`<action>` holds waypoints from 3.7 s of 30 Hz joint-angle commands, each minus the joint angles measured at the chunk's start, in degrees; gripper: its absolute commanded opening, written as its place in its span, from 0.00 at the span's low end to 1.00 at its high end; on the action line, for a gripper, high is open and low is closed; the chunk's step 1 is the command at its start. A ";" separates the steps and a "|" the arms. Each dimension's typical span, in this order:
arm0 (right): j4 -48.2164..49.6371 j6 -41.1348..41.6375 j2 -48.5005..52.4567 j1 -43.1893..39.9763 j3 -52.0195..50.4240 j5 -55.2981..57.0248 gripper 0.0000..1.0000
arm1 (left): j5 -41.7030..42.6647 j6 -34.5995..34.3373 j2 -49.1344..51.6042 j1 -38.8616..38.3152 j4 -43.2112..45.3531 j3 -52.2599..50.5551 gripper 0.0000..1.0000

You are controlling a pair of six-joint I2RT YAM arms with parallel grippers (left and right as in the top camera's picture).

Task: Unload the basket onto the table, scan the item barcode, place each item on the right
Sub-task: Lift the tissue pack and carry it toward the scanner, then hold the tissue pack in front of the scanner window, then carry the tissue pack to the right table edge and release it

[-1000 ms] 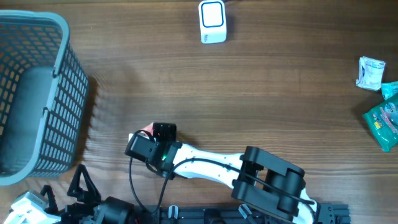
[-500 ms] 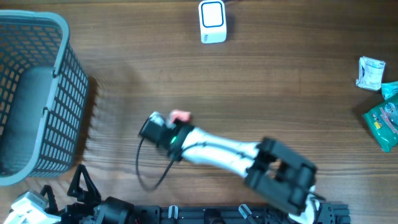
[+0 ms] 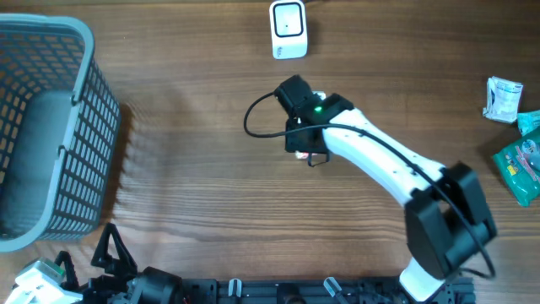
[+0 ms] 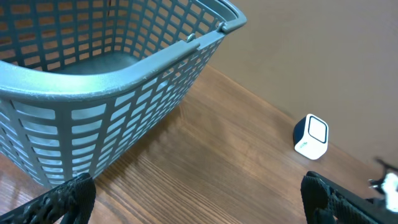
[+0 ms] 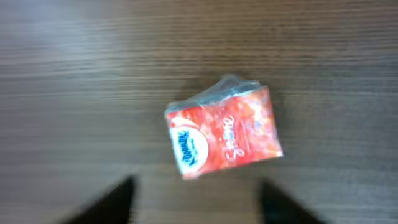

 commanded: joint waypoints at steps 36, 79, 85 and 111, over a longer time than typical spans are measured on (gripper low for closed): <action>-11.23 -13.09 10.60 -20.22 5.60 -30.47 0.04 | 0.09 -0.50 -0.07 0.15 0.17 0.11 1.00; 78.44 -13.70 31.76 -12.66 12.87 10.73 0.05 | 0.09 -0.50 -0.07 0.15 0.17 0.11 1.00; 84.59 -15.13 33.29 -12.66 12.90 16.41 0.05 | 0.09 -0.50 -0.07 0.15 0.17 0.11 1.00; 17.38 -12.72 2.10 -51.28 2.25 1.57 1.00 | 0.09 -0.48 -0.07 0.15 0.17 0.11 1.00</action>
